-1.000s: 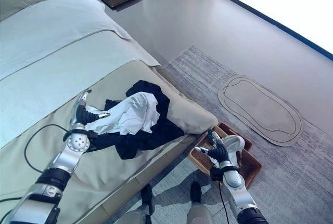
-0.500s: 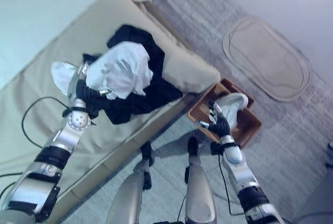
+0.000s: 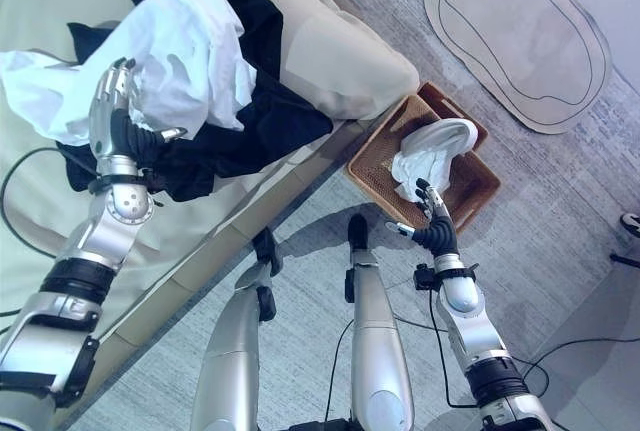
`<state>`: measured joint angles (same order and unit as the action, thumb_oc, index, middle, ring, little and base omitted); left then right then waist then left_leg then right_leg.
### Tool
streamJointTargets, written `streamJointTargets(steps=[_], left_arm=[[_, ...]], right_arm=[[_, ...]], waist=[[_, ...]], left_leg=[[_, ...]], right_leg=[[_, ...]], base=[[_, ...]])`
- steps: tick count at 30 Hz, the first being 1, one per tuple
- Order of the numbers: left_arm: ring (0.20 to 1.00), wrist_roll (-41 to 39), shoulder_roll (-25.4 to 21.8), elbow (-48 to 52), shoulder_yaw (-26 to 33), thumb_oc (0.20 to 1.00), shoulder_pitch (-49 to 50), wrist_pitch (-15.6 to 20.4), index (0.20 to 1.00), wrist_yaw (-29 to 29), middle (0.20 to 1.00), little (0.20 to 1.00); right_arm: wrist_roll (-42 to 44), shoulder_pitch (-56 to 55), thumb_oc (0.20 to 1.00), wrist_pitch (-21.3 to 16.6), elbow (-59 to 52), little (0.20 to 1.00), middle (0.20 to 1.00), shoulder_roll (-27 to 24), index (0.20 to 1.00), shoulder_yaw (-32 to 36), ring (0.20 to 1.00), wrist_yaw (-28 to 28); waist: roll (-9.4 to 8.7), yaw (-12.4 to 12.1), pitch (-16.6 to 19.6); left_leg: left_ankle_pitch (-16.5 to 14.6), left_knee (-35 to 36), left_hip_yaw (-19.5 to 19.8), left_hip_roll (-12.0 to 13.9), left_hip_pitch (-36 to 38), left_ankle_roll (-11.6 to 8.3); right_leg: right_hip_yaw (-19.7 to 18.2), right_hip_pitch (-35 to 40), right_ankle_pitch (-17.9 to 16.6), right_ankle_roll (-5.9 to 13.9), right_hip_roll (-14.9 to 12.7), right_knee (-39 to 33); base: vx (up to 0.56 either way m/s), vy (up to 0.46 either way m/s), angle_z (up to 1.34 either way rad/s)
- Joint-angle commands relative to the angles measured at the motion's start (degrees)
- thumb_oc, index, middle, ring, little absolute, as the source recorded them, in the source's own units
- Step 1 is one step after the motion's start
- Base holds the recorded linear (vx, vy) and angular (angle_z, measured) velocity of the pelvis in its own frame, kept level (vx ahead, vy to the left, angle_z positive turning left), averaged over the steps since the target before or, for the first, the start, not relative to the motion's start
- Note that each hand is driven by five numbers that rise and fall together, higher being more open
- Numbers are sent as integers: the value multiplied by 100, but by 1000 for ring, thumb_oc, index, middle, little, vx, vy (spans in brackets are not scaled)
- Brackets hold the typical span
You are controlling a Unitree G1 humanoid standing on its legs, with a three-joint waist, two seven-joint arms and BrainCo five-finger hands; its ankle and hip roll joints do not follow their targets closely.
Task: Pick up clothes into the bucket
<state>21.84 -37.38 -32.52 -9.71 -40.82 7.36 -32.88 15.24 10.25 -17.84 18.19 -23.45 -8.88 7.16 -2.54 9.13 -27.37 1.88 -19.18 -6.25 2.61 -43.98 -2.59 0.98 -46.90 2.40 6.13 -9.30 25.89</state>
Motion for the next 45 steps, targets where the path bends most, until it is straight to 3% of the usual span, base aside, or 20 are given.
streamJointTargets(steps=[1,14,15,16,17,18,38,45], left_arm=[[1000,311,-322,-290,53,1000,-314,-86,1000,-272,1000,1000],[1000,724,-566,-791,-474,1000,-929,-294,1000,-88,1000,1000],[884,733,-586,-858,-501,884,-967,-300,884,-61,884,884],[715,732,-586,-863,-506,715,-973,-298,715,-62,715,715],[250,754,-606,-1004,-576,250,-1046,-362,250,12,250,250],[200,752,-606,-1010,-583,200,-1054,-361,200,11,200,200],[200,659,-583,-1030,-394,200,-754,-365,200,302,200,200],[200,542,-328,-199,69,200,148,-102,200,353,200,200]], right_arm=[[65,-392,1000,-381,-463,1000,1000,-105,1000,107,1000,80],[55,-340,1000,-398,-423,1000,1000,-137,1000,49,1000,-11],[53,-343,1000,-401,-420,1000,1000,-136,1000,47,1000,-14],[53,-343,1000,-402,-420,1000,1000,-134,1000,49,1000,-14],[54,-361,1000,-393,-416,1000,1000,-128,1000,38,1000,-28],[54,-361,1000,-393,-416,1000,1000,-125,1000,41,1000,-29],[32,-261,1000,-307,-256,1000,1000,-75,1000,4,1000,-98],[-118,-247,1000,-204,33,1000,1000,-23,1000,0,1000,-42]], waist=[[-110,67,512],[-121,150,627],[-124,150,627],[-126,147,626],[-127,159,633],[-129,155,632],[-115,83,675],[-49,-96,789]], left_leg=[[-696,-810,165,-117,-374,217],[-706,-715,114,-149,-447,277],[-703,-713,109,-152,-449,277],[-702,-713,108,-152,-449,278],[-699,-697,98,-157,-445,286],[-699,-696,97,-158,-445,286],[-670,-601,100,-192,-287,306],[-628,-214,115,-208,517,279]], right_leg=[[146,-16,-544,217,-213,-430],[80,-186,-621,240,-182,-506],[73,-193,-622,241,-180,-510],[72,-194,-622,241,-180,-510],[62,-193,-634,243,-179,-535],[61,-193,-635,244,-179,-535],[84,-31,-674,230,-188,-632],[153,724,-666,247,-217,-877]], base=[[1,12,-3],[-1,6,-2],[-7,14,-4],[-5,12,-4],[0,0,0],[0,0,0],[0,0,0],[42,-7,-1]])
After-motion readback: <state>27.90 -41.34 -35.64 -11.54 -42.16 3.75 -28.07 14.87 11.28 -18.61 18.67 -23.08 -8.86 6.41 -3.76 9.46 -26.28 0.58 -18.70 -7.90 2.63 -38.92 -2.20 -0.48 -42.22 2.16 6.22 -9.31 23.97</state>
